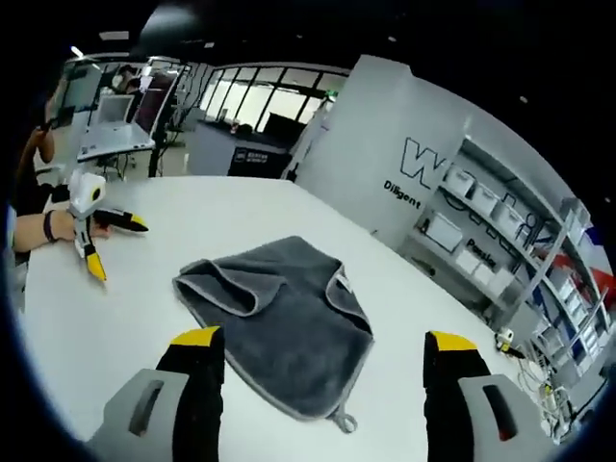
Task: Open the folded towel by lifting each exposed corner and separating the folded layers until the towel lies flat within the target outline without major curled edges
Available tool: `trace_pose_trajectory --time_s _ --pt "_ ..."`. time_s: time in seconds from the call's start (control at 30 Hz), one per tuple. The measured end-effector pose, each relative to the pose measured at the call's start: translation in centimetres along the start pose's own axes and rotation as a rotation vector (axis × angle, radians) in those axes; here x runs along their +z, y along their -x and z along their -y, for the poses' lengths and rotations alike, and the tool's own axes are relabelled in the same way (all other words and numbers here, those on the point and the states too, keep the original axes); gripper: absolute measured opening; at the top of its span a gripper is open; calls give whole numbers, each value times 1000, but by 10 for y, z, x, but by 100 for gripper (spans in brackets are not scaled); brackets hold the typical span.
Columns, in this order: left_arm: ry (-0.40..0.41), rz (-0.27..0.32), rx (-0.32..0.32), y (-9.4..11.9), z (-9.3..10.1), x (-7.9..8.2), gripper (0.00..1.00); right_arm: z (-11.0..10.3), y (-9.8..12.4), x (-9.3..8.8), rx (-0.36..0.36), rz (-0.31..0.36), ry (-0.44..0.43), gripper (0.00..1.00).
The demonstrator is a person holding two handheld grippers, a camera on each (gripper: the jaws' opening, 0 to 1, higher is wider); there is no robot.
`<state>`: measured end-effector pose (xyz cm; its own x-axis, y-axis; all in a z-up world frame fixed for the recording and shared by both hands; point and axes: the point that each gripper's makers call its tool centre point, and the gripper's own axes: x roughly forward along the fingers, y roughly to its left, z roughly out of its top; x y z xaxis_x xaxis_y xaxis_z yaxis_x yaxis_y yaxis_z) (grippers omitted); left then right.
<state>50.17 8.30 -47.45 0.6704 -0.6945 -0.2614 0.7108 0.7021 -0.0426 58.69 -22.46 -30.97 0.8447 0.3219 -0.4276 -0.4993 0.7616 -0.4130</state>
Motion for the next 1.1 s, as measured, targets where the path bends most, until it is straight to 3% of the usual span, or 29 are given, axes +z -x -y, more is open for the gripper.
trace_pose_trajectory --time_s 0.07,0.3,0.5,0.8,1.1 --pt "2 1 0 0 0 0 99 9 -21 4 39 -20 -41 86" --pt "13 7 -1 0 -1 1 99 49 -82 13 53 -69 -10 86" --pt "23 12 -2 1 -1 1 99 73 -131 18 37 -101 -40 85" --pt "37 15 -4 -1 -7 2 99 60 -200 8 71 -170 -28 84" --pt "68 24 -7 -2 -14 3 99 12 -254 -36 197 -271 0 69"
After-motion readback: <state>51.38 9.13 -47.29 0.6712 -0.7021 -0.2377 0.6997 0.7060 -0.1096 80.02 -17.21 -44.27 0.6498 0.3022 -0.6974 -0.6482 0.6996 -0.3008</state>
